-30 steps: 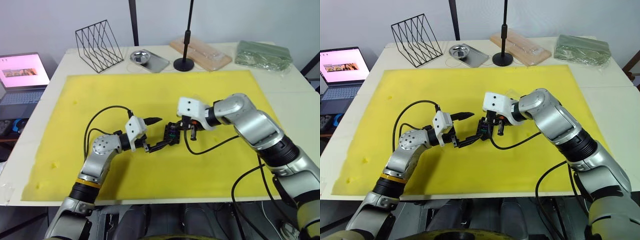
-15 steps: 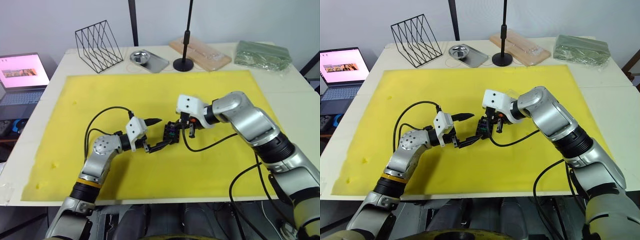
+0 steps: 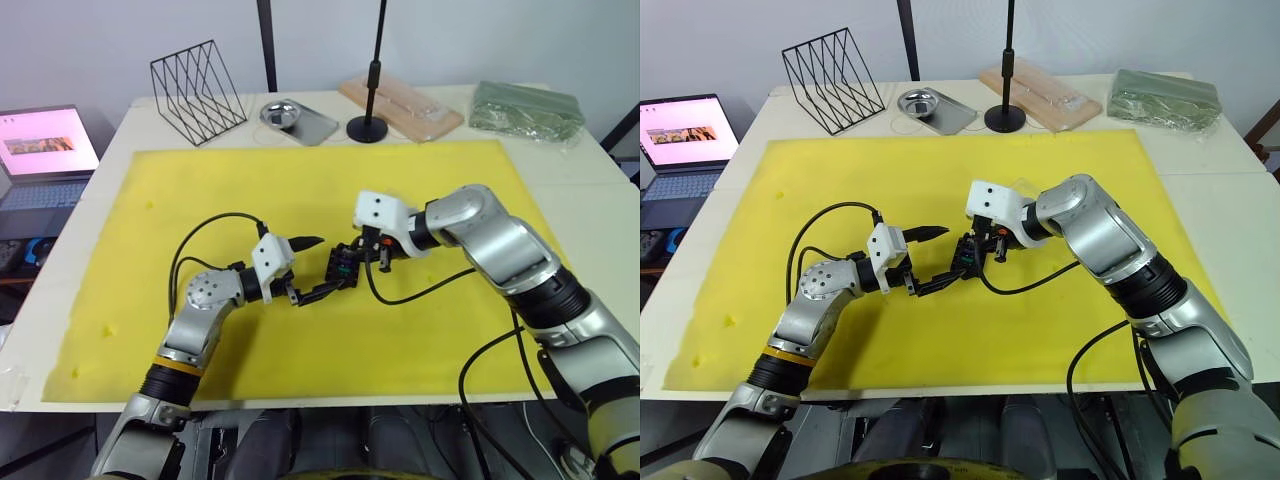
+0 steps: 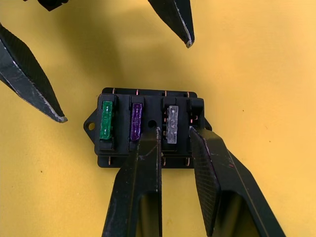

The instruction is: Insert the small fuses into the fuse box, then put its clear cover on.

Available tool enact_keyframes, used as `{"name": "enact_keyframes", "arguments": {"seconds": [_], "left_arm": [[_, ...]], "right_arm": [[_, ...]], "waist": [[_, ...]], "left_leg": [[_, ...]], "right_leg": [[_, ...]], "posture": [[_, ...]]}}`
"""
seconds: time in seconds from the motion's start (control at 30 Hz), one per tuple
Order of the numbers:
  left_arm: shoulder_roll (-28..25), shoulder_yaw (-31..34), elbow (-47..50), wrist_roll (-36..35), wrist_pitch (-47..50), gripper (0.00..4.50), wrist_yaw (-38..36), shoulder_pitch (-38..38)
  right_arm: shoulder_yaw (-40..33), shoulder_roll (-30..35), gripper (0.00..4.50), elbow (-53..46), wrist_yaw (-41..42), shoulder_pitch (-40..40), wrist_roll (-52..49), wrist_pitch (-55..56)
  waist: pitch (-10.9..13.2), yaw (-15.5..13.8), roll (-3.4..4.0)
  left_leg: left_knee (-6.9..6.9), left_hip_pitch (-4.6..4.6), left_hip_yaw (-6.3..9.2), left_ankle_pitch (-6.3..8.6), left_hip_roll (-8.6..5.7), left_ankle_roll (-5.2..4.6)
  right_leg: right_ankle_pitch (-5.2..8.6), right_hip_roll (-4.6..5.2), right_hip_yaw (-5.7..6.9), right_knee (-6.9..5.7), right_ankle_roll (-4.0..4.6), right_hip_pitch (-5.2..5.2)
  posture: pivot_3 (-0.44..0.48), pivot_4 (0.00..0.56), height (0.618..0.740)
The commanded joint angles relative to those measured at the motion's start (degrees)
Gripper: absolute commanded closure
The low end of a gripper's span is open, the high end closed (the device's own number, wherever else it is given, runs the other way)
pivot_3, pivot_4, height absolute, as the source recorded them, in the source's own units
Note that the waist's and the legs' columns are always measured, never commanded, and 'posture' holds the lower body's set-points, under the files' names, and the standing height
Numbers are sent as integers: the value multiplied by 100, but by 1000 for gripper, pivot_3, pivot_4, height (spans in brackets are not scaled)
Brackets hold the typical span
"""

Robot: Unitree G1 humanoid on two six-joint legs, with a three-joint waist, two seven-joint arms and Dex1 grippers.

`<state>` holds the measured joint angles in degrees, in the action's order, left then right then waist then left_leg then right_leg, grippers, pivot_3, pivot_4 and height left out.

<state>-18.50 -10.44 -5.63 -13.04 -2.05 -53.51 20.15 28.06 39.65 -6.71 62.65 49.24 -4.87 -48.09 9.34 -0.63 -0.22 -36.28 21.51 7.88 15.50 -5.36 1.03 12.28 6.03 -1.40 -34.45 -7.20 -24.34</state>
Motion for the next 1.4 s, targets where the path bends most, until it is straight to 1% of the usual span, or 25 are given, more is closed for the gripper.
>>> {"name": "enact_keyframes", "arguments": {"seconds": [0.03, 0.3, 0.43, 0.53, 0.57, 0.6, 0.83, 1.4], "left_arm": [[20, 20, 23, -5, -138, 0, -7, 79], [39, 18, 13, -13, -142, 0, 2, 74], [41, 24, -7, -11, -155, 0, -1, 85], [42, 28, -15, -17, -164, 0, -6, 90], [43, 27, -18, -18, -166, 0, -8, 91], [43, 26, -15, -21, -166, 0, -10, 89], [30, 23, -41, -26, -182, 0, -36, 113], [0, 31, 22, -13, -152, 0, -11, 50]], "right_arm": [[-262, -31, 3505, -128, 39, 44, -127, 58], [-464, 92, 3505, -215, 249, 115, -376, 26], [-691, 29, 3505, -274, 132, 88, -511, -40], [-871, -103, 4070, -326, -107, -53, -600, -131], [-894, -126, 4401, -335, -162, -90, -610, -145], [-902, -144, 4455, -347, -214, -134, -617, -156], [-889, -277, 4455, -442, -458, -304, -645, -254], [-704, -328, 4455, -434, -546, -352, -698, -260]], "waist": [[0, 1, 0], [0, 1, 0], [0, 0, 0], [0, 0, 0], [0, -1, 0], [0, -2, 0], [0, 1, 0], [0, 1, 0]], "left_leg": [[0, 0, 0, 0, 0, 0], [0, 0, 0, 0, 0, 0], [1, 0, 0, 0, 0, -1], [1, 0, 0, 0, 0, -1], [1, 0, 1, 0, 0, -1], [1, 0, 1, 0, 0, -1], [1, 1, 1, 0, 0, 1], [1, 1, 1, 0, 0, 0]], "right_leg": [[0, 0, 0, 0, 0, 0], [0, 0, 0, 0, 0, 0], [0, 0, 0, 0, 0, 0], [0, 0, 0, 1, 0, -1], [0, 0, 0, 0, 0, -1], [0, 0, 0, 0, 0, 0], [0, 0, 0, 0, 0, -1], [0, 0, 0, 0, 0, -1]], "posture": [[0, 150, 740], [0, 150, 740], [0, 150, 740], [0, 150, 740], [0, 150, 740], [0, 150, 740], [0, 150, 740], [0, 150, 740]]}}
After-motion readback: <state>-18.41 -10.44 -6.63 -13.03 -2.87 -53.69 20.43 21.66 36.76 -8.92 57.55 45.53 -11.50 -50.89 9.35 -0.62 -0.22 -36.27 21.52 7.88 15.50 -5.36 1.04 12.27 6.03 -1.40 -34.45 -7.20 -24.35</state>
